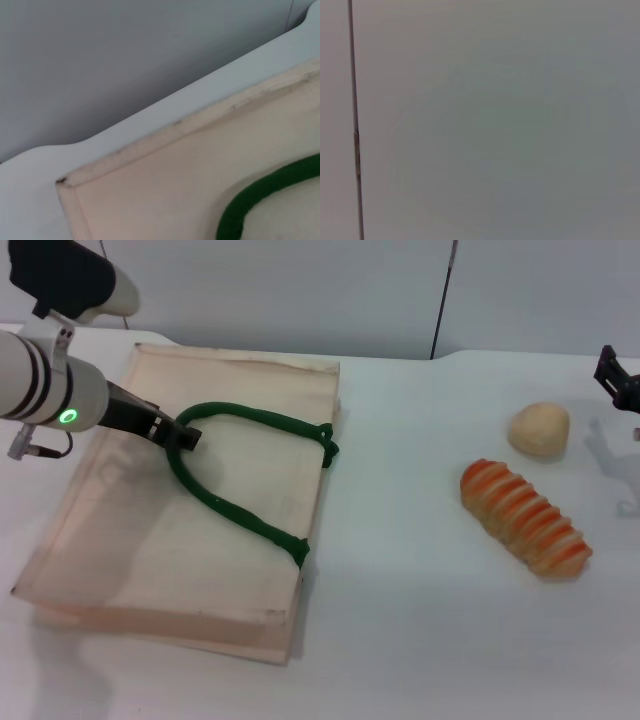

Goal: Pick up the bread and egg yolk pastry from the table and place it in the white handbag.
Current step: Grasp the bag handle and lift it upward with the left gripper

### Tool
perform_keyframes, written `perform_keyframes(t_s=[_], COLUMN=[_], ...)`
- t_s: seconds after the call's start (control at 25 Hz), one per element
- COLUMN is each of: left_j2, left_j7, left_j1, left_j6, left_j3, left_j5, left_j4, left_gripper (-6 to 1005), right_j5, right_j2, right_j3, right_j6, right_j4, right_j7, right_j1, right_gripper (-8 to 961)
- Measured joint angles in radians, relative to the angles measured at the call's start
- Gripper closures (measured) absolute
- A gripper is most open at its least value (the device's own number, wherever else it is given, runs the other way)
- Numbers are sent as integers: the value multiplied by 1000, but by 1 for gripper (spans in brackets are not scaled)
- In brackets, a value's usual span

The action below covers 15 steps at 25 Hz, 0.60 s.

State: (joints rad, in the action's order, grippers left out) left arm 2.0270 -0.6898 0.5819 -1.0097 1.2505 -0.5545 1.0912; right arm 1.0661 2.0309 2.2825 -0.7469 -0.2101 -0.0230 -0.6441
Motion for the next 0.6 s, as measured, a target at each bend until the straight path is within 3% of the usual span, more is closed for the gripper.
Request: perform_keyframes(t_s=[0.6], left_j2=[1], left_j7=[-3], left_j1=[34], left_j6=[61], left_j3=[22], left_j5=[1], left_j4=[-84], left_gripper=[288], right_j5=[0], right_j2=[0], right_j3=[0], right_j6=[14], right_j4=[0], right_j7=[0], right_j1=[-3], right_gripper=[117])
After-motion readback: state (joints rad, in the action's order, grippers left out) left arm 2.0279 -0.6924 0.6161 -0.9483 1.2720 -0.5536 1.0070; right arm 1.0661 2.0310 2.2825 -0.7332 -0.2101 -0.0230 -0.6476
